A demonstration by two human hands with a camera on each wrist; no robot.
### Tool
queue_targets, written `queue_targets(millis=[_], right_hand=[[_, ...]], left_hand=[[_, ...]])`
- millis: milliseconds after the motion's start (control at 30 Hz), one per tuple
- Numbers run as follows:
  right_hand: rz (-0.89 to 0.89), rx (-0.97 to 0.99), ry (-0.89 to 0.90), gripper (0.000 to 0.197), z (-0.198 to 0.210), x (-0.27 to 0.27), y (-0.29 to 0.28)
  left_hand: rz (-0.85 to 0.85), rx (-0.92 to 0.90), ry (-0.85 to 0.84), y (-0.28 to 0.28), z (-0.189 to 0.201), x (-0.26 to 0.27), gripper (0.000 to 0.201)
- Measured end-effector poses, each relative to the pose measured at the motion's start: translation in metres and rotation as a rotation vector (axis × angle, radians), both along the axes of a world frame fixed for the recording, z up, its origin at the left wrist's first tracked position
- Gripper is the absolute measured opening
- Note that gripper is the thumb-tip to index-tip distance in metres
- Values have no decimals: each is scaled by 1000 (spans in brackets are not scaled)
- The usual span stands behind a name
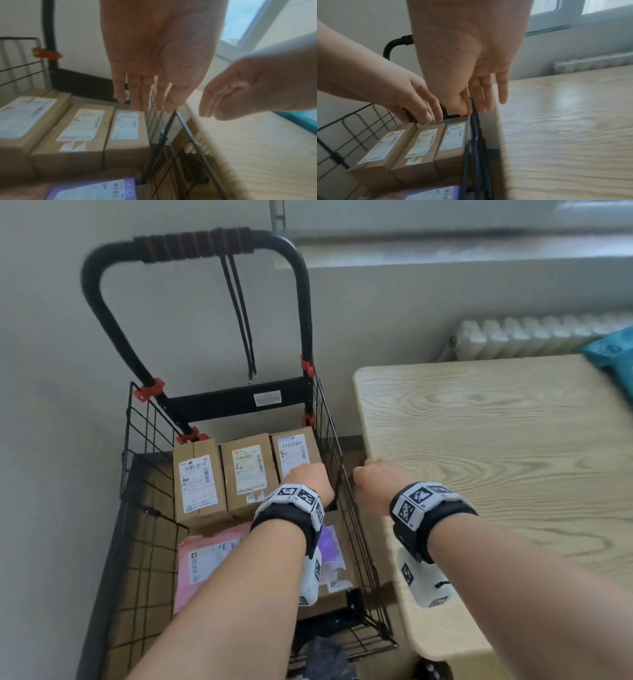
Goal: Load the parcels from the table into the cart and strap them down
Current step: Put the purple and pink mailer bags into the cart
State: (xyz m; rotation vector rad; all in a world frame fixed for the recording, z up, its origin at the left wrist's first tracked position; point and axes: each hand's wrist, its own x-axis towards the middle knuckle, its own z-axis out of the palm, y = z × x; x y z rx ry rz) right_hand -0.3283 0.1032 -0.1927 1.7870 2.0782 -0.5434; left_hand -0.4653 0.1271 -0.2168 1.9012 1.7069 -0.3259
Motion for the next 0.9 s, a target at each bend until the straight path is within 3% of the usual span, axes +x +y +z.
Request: queue_targets(millis=[200,600,900], right_hand=[[-12,-5,-110,32,19,90,-35],[-236,13,-45,36,25,287,-139],[-323,13,-65,37,21,403,-208]], left_hand=[[-165,74,41,-18,19,79,29],[-338,38,78,-106,13,296,34],[-432,86,87,-165,17,411,34]])
